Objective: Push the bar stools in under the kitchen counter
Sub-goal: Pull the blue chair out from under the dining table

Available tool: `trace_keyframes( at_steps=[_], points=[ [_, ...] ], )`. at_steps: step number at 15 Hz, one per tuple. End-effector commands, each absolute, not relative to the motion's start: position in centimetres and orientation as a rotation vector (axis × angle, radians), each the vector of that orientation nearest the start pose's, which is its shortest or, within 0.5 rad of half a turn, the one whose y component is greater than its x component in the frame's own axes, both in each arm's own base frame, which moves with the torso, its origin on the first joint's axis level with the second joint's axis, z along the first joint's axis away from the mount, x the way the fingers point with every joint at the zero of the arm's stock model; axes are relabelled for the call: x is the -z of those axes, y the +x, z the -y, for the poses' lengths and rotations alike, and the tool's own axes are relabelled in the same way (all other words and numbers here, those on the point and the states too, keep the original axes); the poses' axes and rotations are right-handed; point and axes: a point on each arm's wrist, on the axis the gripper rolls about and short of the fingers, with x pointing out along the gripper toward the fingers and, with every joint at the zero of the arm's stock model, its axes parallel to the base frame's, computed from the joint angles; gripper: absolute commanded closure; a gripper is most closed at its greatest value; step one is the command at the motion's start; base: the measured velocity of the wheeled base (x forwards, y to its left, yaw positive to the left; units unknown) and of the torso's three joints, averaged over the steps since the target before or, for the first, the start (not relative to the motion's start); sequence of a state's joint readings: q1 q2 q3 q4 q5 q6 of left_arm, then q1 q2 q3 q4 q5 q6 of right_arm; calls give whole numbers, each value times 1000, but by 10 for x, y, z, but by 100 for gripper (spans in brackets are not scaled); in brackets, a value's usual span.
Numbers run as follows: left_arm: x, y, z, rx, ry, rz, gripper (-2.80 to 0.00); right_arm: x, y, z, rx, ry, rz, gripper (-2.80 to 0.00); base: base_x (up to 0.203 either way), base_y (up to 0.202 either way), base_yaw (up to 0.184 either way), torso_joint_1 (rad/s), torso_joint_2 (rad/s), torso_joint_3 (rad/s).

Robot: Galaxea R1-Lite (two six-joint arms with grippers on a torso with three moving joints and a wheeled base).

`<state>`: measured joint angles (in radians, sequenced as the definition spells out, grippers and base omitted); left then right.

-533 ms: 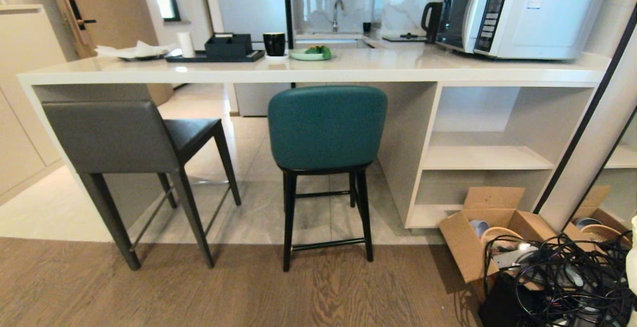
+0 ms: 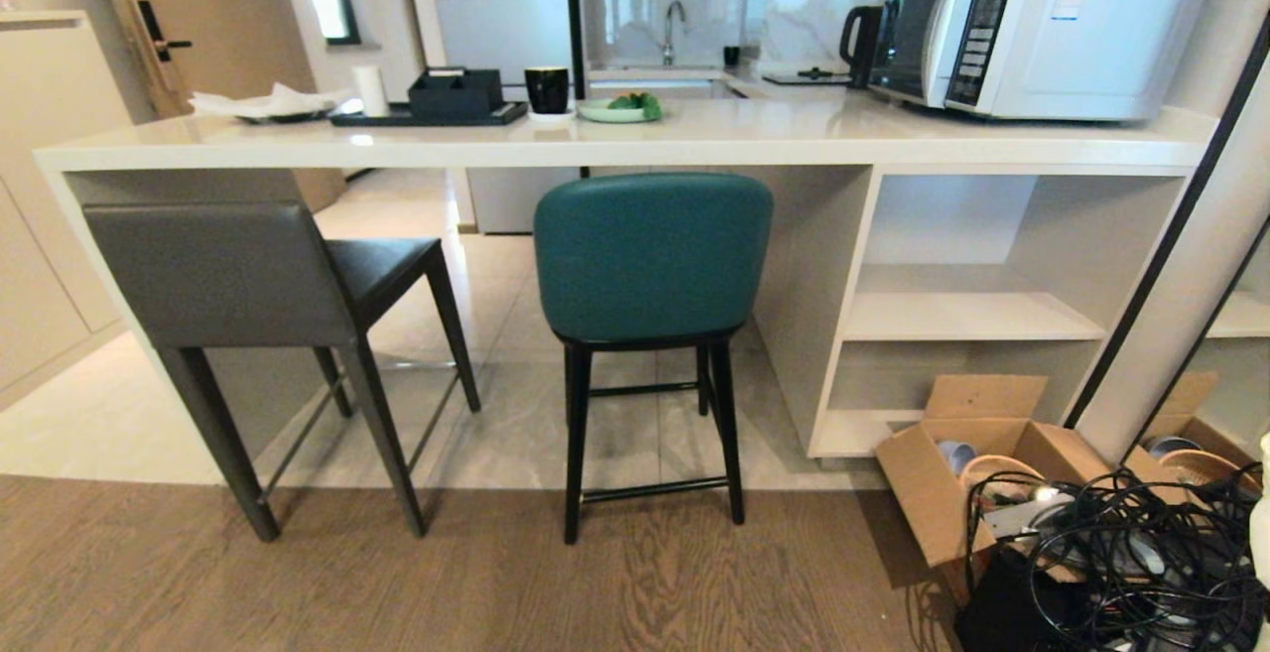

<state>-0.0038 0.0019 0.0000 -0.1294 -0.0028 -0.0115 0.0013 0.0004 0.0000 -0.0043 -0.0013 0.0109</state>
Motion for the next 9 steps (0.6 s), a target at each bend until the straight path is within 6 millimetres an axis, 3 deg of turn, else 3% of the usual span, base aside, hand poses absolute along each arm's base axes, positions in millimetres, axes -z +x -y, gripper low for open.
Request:
trace_keyframes(
  at_steps=[1, 9],
  points=[
    [-78, -20, 0, 8, -12, 87, 0, -76, -23, 0, 0, 11, 3, 0, 138, 0, -1, -4, 2, 0],
    [-78, -20, 0, 7, -12, 87, 0, -76, -23, 0, 1, 11, 3, 0, 195, 0, 1, 2, 3, 2]
  ],
)
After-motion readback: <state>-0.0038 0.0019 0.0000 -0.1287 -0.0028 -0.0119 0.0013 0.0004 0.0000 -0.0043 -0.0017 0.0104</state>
